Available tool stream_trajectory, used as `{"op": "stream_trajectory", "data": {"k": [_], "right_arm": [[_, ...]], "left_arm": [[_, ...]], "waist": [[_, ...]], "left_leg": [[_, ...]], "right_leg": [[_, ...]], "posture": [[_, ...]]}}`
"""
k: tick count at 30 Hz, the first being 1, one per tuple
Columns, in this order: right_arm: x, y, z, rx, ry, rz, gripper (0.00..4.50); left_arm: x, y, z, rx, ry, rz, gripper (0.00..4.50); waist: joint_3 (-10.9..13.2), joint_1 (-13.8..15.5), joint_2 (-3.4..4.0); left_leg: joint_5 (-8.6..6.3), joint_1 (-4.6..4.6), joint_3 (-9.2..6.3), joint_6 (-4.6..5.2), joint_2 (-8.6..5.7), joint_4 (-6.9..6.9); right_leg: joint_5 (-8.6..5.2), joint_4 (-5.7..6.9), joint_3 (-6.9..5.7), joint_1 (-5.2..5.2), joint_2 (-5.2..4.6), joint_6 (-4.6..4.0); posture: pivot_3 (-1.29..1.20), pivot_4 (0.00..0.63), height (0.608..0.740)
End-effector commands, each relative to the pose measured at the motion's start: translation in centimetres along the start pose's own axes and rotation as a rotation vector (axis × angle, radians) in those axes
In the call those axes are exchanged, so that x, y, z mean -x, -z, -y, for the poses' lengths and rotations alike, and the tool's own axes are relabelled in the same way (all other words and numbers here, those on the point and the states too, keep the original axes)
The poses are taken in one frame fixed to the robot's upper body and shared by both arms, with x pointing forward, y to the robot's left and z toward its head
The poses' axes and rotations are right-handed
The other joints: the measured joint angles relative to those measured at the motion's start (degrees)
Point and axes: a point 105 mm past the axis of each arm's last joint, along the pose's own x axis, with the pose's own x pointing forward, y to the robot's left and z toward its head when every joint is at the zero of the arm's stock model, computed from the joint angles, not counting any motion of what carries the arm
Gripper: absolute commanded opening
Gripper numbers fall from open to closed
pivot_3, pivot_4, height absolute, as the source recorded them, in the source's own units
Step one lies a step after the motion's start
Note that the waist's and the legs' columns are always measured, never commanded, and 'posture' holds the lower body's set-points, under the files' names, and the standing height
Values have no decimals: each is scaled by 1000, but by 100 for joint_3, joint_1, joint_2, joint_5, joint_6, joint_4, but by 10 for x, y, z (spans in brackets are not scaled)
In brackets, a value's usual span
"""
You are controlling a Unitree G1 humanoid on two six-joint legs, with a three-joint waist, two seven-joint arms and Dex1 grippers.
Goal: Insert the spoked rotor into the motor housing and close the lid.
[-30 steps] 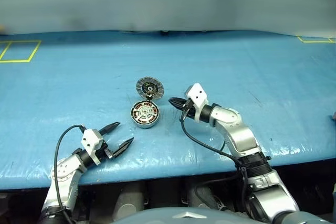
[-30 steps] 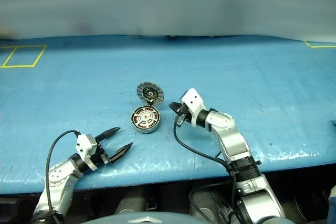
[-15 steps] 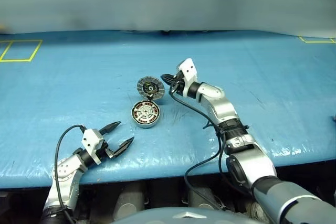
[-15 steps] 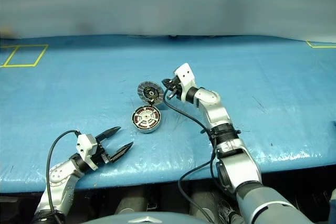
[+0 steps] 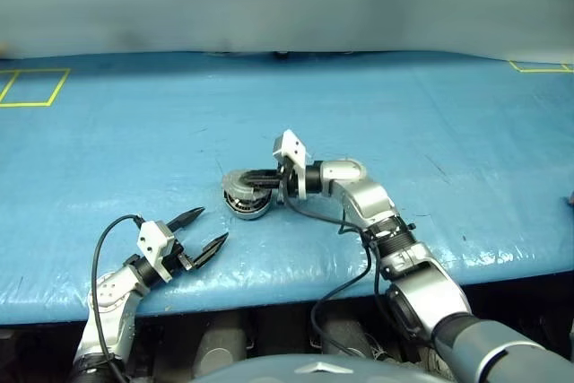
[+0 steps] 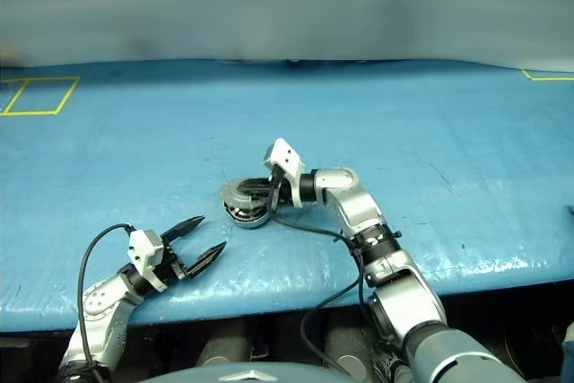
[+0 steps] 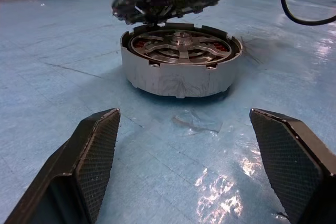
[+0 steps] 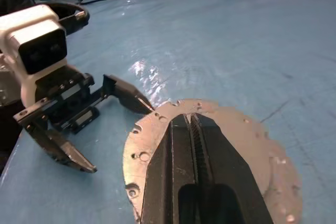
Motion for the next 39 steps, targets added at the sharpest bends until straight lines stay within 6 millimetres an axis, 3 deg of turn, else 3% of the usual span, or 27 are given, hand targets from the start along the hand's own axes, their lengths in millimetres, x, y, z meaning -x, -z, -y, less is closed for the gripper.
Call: {"op": "stream_trajectory", "data": {"k": [1,9,14,17,26,39], "right_arm": [[-3,5,-4,44,11,-41,97],[-5,31,-10,75,81,-104,97],[0,16,-7,58,171,24,97],[4,8,-8,80,196,59,668],[0,-1,-4,130,284,98,3597],[-8,18,-1,86,292,38,3597]], "left_arm": [[2,-4,-1,-9,-10,13,4220],[3,-4,0,-6,-9,4,4220],[2,-4,1,-7,-9,4,4220],[1,-4,1,-6,-10,3,4220],[-2,-2,1,-8,-5,-2,4220],[3,1,0,-10,-19,-10,4220]], "waist": [[0,-1,0],[-2,-14,-2],[-5,-20,-5],[-5,-18,-5],[-4,-6,-4],[-4,2,-4]], "left_leg": [[-2,0,0,-4,0,1],[-15,7,0,-30,2,1],[-15,12,1,-31,3,1],[-15,10,1,-31,2,1],[-15,5,0,-31,3,0],[-15,4,0,-30,2,0]], "right_leg": [[0,0,0,0,0,0],[-11,0,1,4,0,17],[-15,0,3,8,0,25],[-16,0,3,6,-2,25],[-16,-1,1,1,-2,24],[-16,-2,1,1,0,24]], "posture": [[0,150,740],[0,150,740],[0,150,740],[0,150,740],[0,150,740],[0,150,740]]}}
